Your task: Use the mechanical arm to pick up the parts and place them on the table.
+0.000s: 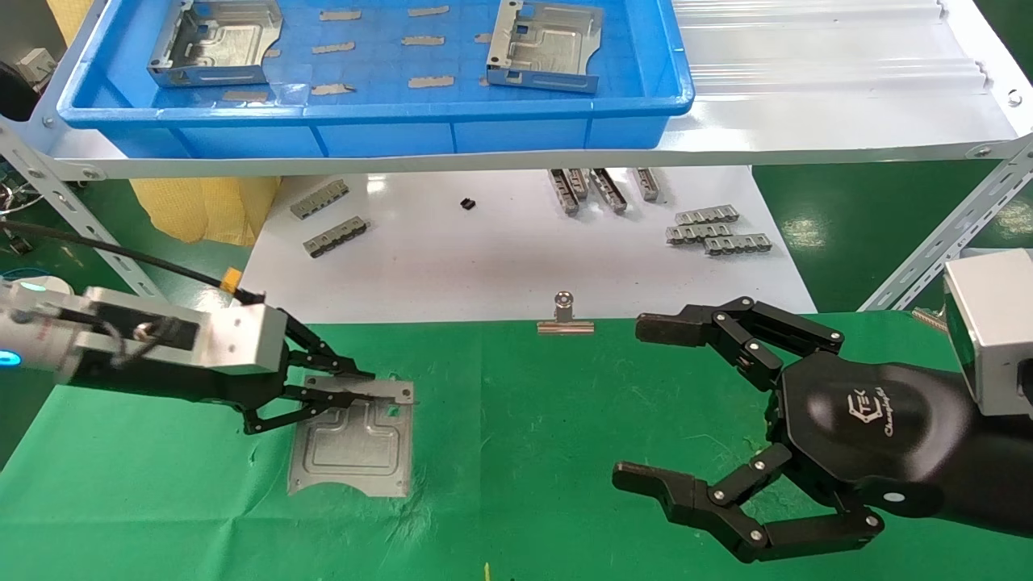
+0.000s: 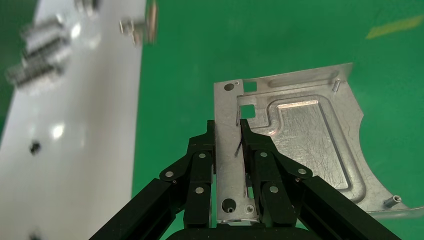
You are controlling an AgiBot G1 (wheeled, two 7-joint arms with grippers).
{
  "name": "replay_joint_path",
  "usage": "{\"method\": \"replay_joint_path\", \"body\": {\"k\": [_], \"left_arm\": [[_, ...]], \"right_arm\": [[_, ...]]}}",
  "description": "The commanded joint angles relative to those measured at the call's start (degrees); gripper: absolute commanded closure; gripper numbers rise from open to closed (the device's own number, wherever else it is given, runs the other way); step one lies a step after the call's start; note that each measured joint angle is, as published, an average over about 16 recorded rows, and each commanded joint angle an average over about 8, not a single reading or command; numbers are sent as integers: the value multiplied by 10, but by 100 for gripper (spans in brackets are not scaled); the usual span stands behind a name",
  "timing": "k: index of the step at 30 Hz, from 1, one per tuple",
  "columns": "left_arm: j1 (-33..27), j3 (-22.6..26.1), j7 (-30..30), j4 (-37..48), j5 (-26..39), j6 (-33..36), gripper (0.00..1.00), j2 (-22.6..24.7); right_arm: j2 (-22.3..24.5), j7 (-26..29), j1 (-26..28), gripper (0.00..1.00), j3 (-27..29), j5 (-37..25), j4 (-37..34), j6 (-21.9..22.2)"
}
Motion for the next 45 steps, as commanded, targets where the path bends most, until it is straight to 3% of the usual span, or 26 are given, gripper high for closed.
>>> {"method": "replay_joint_path", "body": {"k": [1,8,9,21,29,38,45], "left_arm": [[2,12,15,30,20,-14,96,15],[14,16,70,92,26,-36,8,46],[15,15,78,98,26,-39,0,49],[20,8,133,153,14,-21,0,61],[47,-32,82,191,-49,45,0,36],[133,-89,-4,157,-153,56,0,-11],[147,-96,-12,147,-170,57,0,-18]], "right_arm": [[0,0,0,0,0,0,0,0],[0,0,0,0,0,0,0,0],[0,0,0,0,0,0,0,0],[0,0,0,0,0,0,0,0],[0,0,0,0,0,0,0,0],[0,0,0,0,0,0,0,0],[0,0,0,0,0,0,0,0]]}}
